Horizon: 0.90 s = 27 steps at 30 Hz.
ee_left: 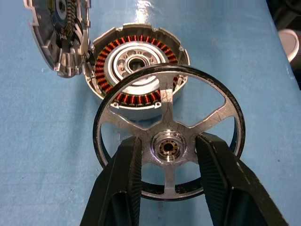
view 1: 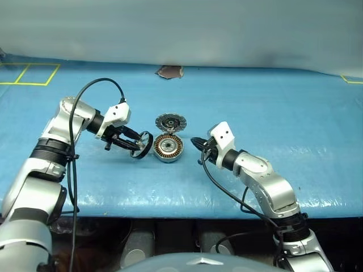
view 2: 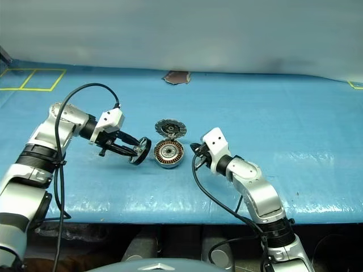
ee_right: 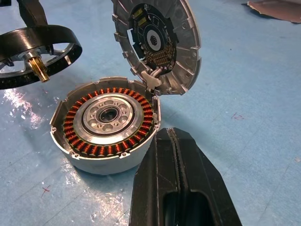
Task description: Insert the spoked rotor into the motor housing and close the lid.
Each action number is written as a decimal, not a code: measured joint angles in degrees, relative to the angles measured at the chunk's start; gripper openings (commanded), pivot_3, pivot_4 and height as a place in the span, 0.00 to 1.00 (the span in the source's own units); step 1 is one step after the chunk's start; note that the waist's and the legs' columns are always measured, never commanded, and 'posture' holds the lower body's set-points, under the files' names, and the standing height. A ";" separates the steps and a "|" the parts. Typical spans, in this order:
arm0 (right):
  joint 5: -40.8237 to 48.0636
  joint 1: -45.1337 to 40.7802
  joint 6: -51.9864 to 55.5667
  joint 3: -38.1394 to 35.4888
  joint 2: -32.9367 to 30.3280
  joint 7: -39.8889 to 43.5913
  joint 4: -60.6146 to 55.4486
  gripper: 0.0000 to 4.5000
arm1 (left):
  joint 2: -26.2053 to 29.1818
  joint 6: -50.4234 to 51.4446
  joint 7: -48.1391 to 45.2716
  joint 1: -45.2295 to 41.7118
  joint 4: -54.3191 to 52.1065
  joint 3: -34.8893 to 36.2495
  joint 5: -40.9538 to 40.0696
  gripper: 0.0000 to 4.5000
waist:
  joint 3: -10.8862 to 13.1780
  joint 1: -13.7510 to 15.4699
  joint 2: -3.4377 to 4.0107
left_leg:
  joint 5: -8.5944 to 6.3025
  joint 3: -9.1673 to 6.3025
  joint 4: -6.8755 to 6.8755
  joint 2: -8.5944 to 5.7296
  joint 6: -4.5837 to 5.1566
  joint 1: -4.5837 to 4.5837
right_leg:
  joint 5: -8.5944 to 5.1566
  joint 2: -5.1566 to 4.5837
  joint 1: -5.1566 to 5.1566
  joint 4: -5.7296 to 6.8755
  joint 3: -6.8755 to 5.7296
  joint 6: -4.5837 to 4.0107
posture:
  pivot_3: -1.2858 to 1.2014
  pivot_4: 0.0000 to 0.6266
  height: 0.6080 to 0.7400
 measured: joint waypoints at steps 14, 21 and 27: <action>-1.01 3.93 -3.50 0.45 -0.68 1.15 -0.32 0.00 | -4.71 2.11 0.07 -6.54 5.06 -1.16 2.94 0.33 | 0.00 -0.17 0.00 | 0.00 0.02 -0.02 0.01 0.00 0.01 | 0.00 0.02 -0.01 -0.01 0.01 0.00 | 0.52 0.24 1.00; -2.16 4.78 -4.08 0.57 -0.77 1.17 -0.50 0.00 | -7.12 1.57 0.47 -7.58 7.14 -1.16 4.13 0.33 | 0.00 0.01 0.00 | 0.00 0.02 -0.02 0.01 0.00 -0.01 | 0.00 0.02 -0.01 -0.02 0.01 0.00 | 0.52 0.24 1.00; -2.38 5.26 -4.09 0.82 -1.24 1.46 -0.64 0.00 | -8.13 0.08 1.85 -8.58 8.99 -1.15 5.39 0.33 | 0.00 -0.07 0.00 | 0.00 0.02 -0.01 0.01 0.00 0.00 | 0.00 0.02 -0.01 -0.01 0.01 0.00 | 0.52 0.24 1.00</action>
